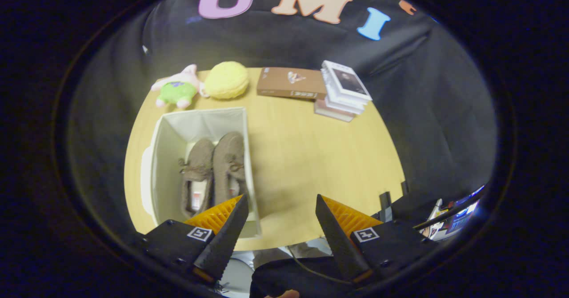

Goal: Open the storage box then place both shoes into the box .Put the left shoe in first, then the right shoe, with the right side of both shoes facing outward in a uniform manner.

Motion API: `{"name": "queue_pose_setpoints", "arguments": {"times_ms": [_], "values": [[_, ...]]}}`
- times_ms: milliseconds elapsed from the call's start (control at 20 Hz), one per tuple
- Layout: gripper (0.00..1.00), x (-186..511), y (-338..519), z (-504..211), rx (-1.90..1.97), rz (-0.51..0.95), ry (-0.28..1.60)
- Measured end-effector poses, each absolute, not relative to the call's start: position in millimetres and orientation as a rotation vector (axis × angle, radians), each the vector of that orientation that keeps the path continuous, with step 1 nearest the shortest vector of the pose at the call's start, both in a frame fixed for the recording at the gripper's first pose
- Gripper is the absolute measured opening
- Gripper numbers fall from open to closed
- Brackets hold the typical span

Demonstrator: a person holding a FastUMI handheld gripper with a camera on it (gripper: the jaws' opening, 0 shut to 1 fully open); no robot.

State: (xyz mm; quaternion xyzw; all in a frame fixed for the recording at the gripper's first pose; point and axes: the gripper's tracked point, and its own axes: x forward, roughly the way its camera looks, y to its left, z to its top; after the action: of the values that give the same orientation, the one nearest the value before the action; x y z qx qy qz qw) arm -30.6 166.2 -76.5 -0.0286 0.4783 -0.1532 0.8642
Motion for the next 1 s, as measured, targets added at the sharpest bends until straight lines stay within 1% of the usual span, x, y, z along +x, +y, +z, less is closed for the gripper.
{"name": "queue_pose_setpoints", "arguments": {"times_ms": [150, 300, 500, 650, 750, 1000], "values": [[0.99, -30.6, 121.8, -61.4, -0.067, -0.365, 0.906], [0.99, -14.1, 92.3, -50.1, -0.035, -0.349, 0.775], [0.99, 17.6, 75.9, -39.9, 0.004, -0.240, 0.587], [0.98, 43.5, 82.9, -22.1, 0.065, -0.139, 0.408], [0.98, 52.8, 86.5, -19.3, 0.064, -0.081, 0.338], [0.98, 67.1, 92.4, 5.0, 0.060, -0.027, 0.138]]}}
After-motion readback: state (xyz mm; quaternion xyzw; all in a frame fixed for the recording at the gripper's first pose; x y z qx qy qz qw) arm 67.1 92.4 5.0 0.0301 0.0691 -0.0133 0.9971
